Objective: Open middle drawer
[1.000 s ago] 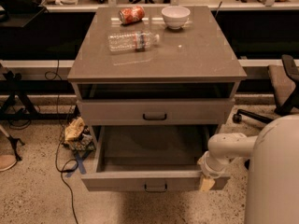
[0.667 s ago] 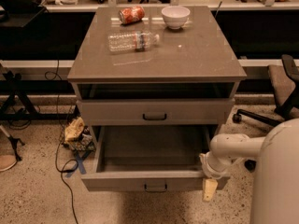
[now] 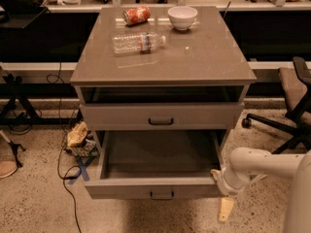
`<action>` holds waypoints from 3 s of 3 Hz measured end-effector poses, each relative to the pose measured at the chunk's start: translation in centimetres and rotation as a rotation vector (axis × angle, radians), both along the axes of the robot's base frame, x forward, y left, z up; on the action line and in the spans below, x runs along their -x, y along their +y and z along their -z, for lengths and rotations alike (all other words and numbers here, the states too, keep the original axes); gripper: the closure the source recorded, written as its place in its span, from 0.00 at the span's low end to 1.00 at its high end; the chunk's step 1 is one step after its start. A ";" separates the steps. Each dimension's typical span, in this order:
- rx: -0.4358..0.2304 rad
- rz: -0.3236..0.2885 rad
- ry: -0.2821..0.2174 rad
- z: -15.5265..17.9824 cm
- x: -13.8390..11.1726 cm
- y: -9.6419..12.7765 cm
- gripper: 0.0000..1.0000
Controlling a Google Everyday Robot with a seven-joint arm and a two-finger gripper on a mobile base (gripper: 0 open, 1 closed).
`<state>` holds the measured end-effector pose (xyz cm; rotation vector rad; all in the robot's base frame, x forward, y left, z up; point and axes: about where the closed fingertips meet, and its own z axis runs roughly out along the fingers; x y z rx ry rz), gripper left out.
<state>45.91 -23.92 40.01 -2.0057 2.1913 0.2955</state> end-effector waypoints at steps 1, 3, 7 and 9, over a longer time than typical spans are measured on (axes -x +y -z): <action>0.000 -0.002 0.014 0.2 1.3 -0.2 0.25; 0.014 -0.009 0.010 -1.1 4.3 0.5 0.78; 0.008 0.003 0.001 -1.5 5.7 0.3 0.58; 0.007 0.001 0.006 -1.4 5.9 0.4 0.11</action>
Offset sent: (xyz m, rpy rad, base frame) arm -0.0425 0.0042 0.0126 -0.0231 0.0140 0.0148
